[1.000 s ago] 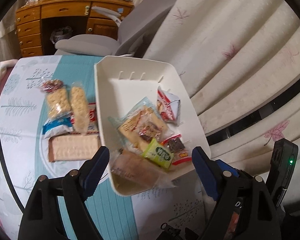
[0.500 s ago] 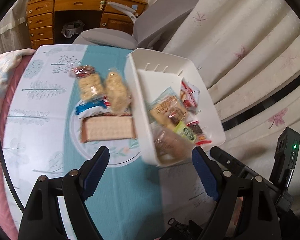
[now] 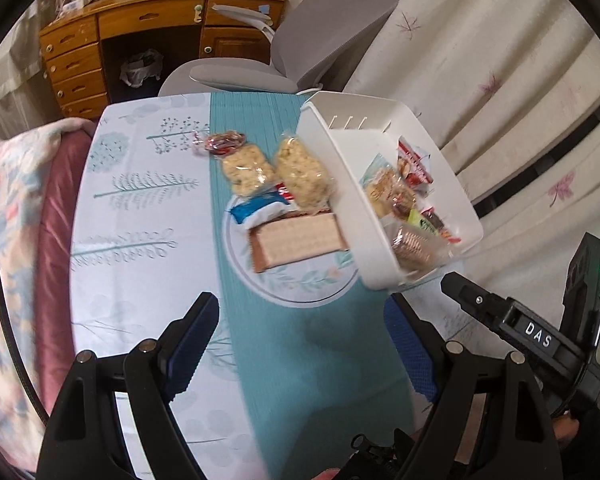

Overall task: Organize snacks
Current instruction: 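Withdraw both tools from the tray toward the remaining snacks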

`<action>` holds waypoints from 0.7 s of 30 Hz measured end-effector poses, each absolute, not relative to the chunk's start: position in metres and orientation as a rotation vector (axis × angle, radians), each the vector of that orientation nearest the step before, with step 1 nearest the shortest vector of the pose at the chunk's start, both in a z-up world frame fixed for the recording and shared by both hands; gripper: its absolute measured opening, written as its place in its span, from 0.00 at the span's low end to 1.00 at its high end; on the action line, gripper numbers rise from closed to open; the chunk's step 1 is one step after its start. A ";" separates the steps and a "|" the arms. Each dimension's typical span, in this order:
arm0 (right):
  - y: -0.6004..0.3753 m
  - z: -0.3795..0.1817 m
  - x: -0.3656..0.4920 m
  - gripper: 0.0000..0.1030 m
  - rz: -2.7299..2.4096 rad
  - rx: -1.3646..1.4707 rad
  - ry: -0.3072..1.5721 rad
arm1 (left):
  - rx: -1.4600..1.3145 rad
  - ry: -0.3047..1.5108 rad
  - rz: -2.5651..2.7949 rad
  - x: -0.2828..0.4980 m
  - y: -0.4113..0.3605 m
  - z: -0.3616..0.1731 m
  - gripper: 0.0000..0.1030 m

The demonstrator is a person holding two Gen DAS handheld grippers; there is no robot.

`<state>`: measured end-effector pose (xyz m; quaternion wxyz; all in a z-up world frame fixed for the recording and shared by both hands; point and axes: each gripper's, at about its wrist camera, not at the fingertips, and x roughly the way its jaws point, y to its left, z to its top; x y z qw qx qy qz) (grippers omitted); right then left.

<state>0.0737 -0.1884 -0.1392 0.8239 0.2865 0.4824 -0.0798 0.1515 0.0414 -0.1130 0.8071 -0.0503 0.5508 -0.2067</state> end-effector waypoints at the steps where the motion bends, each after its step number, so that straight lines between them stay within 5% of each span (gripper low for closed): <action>1: -0.183 -0.142 0.073 0.75 -0.182 0.633 1.025 | -0.093 1.175 -0.454 0.153 0.047 -0.113 0.81; 21: -0.138 -0.191 0.101 0.75 -0.389 1.091 1.090 | 0.179 1.078 -0.575 0.213 0.069 -0.140 0.81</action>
